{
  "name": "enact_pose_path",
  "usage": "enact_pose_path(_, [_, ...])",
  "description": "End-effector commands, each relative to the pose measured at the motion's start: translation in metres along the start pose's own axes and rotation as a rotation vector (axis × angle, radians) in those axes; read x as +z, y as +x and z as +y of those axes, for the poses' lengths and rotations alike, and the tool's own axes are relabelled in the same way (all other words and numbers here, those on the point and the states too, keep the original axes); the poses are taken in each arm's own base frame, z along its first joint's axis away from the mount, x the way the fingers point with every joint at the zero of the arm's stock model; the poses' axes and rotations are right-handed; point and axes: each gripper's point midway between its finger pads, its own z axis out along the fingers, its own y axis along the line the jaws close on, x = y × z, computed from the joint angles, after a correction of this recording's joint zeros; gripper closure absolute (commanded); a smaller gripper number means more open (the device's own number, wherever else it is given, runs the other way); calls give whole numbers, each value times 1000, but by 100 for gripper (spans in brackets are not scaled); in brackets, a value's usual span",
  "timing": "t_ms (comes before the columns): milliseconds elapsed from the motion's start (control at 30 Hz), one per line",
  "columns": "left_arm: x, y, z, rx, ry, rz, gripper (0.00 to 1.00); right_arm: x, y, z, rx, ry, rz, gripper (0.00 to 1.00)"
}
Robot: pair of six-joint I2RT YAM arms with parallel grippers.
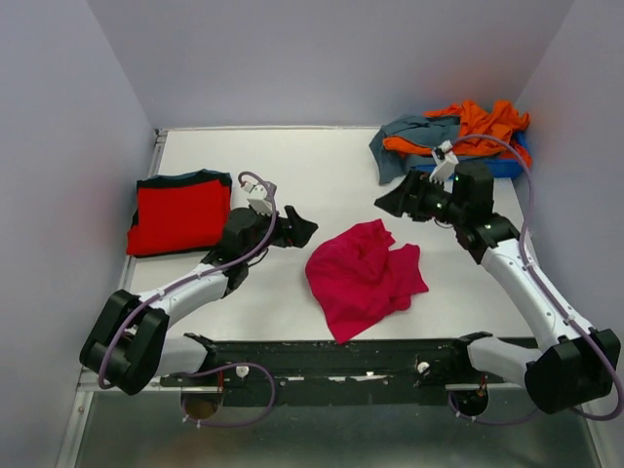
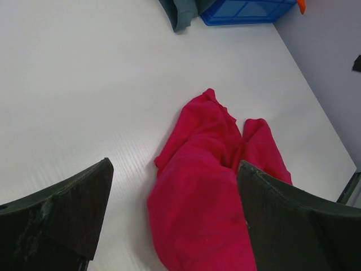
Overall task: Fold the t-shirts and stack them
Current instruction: Move the tshirt to the center of the board, then flatten out the tshirt
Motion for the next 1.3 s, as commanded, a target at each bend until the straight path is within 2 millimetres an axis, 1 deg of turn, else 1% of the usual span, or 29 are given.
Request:
enact_pose_path(0, [7, 1, -3, 25, 4, 24, 1, -18, 29, -70, -18, 323, -24, 24])
enact_pose_path(33, [9, 1, -4, 26, 2, 26, 1, -22, 36, -85, -7, 387, -35, 29])
enact_pose_path(100, [10, 3, -3, 26, -1, 36, 1, -32, 48, -107, 17, 486, -58, 37])
enact_pose_path(133, [11, 4, -3, 25, 0, 42, 1, -37, 55, -114, 36, 522, -68, 39])
enact_pose_path(167, [12, 6, -3, 24, 1, 50, 1, -40, 62, -120, 48, 541, -67, 40])
enact_pose_path(233, [15, 8, -5, 24, 11, 61, 1, -41, 76, -125, 72, 547, -52, 41])
enact_pose_path(300, [18, 10, -7, 24, 18, 73, 1, -33, 93, -117, 72, 465, 7, 41])
enact_pose_path(367, [20, 13, -9, 25, 22, 85, 1, -20, 109, -101, 68, 327, 83, 39])
enact_pose_path(433, [21, 14, -10, 28, 21, 89, 1, -13, 127, -94, 76, 298, 161, 35])
enact_pose_path(500, [21, 15, -10, 31, 18, 95, 1, -6, 148, -92, 60, 306, 244, 31])
enact_pose_path(633, [22, 15, -8, 37, 6, 97, 1, 3, 185, -89, 67, 291, 369, 31])
enact_pose_path(700, [22, 15, -8, 42, 5, 96, 1, 6, 198, -87, 71, 280, 403, 34])
enact_pose_path(733, [21, 15, -9, 43, 6, 98, 1, 7, 202, -86, 72, 281, 411, 37])
enact_pose_path(767, [21, 15, -9, 43, 5, 100, 1, 8, 206, -86, 75, 281, 421, 45])
enact_pose_path(800, [22, 15, -9, 45, 7, 99, 1, 9, 206, -85, 77, 281, 424, 56])
enact_pose_path(833, [22, 14, -10, 47, 10, 97, 1, 9, 207, -84, 79, 277, 427, 65])
enact_pose_path(867, [21, 14, -11, 48, 11, 96, 1, 10, 204, -81, 82, 270, 420, 77])
enact_pose_path(900, [21, 15, -10, 49, 9, 97, 1, 10, 199, -77, 80, 258, 408, 86])
enact_pose_path(967, [20, 12, -11, 56, 9, 90, 1, 12, 185, -64, 76, 219, 377, 98])
enact_pose_path(1000, [18, 12, -12, 58, 8, 88, 1, 12, 178, -56, 77, 195, 361, 99])
enact_pose_path(1067, [14, 6, -12, 66, -3, 71, 1, 17, 159, -35, 76, 124, 324, 99])
enact_pose_path(1133, [4, -9, -13, 66, -38, 27, 1, 27, 137, -12, 86, 49, 298, 99])
enact_pose_path(1200, [-12, -26, -11, 70, -91, -34, 1, 38, 116, 16, 71, -26, 280, 99])
enact_pose_path(1267, [-30, -38, -2, 49, -175, -82, 1, 49, 95, 50, 36, -94, 261, 99])
